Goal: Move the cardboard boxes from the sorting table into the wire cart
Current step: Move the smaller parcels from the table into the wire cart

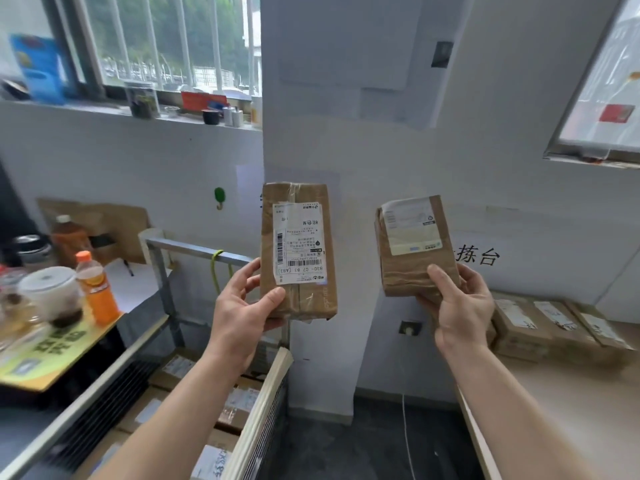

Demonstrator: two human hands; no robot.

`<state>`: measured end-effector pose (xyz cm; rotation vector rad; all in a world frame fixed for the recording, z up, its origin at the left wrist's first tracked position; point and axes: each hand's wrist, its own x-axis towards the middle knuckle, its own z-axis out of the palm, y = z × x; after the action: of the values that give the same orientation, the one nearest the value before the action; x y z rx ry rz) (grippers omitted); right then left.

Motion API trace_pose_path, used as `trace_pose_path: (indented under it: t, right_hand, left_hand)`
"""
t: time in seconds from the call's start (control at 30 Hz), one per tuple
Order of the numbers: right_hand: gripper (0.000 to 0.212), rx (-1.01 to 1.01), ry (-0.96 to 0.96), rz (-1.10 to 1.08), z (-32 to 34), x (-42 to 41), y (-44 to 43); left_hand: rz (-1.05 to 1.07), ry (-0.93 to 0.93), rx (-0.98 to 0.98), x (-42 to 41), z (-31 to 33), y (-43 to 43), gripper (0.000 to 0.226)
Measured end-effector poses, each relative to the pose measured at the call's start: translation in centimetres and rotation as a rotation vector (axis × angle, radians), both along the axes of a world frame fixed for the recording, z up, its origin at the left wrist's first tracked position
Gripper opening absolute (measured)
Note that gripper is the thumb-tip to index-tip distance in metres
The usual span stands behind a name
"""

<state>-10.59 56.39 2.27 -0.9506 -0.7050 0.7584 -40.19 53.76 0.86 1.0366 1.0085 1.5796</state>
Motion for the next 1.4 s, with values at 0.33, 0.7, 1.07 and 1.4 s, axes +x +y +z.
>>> trace_pose_path:
  t: [0.33, 0.7, 1.07, 1.4]
  right_hand:
    - [0.030, -0.044, -0.031, 0.151, -0.7, -8.2, -0.1]
    - [0.038, -0.087, -0.031, 0.569, -2.1, -18.5, 3.3]
    - [0.057, -0.172, -0.031, 1.019, -4.9, -28.4, 2.9]
    - [0.038, -0.263, -0.091, 1.267, -8.4, -34.5, -3.3]
  left_hand:
    - [0.087, 0.003, 0.002, -6.5, -0.1, -3.8, 0.062]
    - [0.442, 0.007, -0.037, -12.9, -1.7, -8.1, 0.054]
    - [0.922, 0.061, -0.149, -15.2, -4.5, -16.8, 0.049]
    - [1.167, 0.006, -0.242, -15.1, -8.1, -26.2, 0.056]
